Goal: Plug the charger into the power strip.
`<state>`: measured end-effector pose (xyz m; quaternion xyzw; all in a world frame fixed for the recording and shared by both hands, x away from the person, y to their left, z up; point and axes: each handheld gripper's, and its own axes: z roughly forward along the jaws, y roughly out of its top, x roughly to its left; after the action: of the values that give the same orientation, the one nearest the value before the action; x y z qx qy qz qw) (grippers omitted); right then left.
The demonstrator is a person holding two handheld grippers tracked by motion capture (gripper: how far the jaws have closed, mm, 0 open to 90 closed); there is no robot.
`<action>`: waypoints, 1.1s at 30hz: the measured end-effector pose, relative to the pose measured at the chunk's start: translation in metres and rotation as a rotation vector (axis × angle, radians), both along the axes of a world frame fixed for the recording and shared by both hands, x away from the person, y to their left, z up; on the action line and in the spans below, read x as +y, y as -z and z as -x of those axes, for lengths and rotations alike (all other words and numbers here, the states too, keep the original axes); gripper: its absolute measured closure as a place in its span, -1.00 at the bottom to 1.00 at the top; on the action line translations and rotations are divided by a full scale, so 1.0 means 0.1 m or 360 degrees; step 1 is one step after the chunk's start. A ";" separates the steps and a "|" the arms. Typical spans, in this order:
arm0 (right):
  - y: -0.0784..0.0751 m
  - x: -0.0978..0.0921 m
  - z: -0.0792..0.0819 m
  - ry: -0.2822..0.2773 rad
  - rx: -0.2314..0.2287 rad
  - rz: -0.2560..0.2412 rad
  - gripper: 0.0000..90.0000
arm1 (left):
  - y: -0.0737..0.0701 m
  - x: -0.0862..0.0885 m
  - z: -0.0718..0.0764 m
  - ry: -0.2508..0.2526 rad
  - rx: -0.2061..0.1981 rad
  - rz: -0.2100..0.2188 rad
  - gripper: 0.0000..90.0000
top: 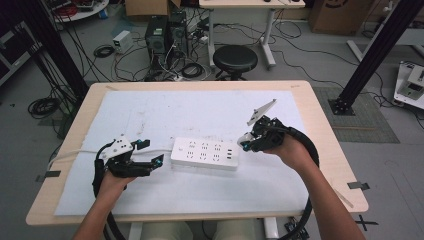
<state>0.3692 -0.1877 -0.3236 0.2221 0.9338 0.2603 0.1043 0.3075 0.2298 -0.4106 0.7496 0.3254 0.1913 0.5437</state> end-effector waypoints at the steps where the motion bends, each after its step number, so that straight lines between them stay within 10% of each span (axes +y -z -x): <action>1: 0.00 0.02 -0.01 -0.0006 0.0006 0.0008 0.40 | 0.00 0.00 0.00 0.0000 0.0000 0.0000 -0.52; 33: 0.15 0.71 -0.44 -0.0353 0.0126 0.0238 0.41 | 0.05 0.01 -0.02 0.0013 0.0013 0.0028 -0.52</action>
<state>0.4137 -0.1169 -0.3383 0.1194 0.9728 0.1910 0.0542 0.3099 0.2306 -0.4156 0.7469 0.3261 0.1832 0.5497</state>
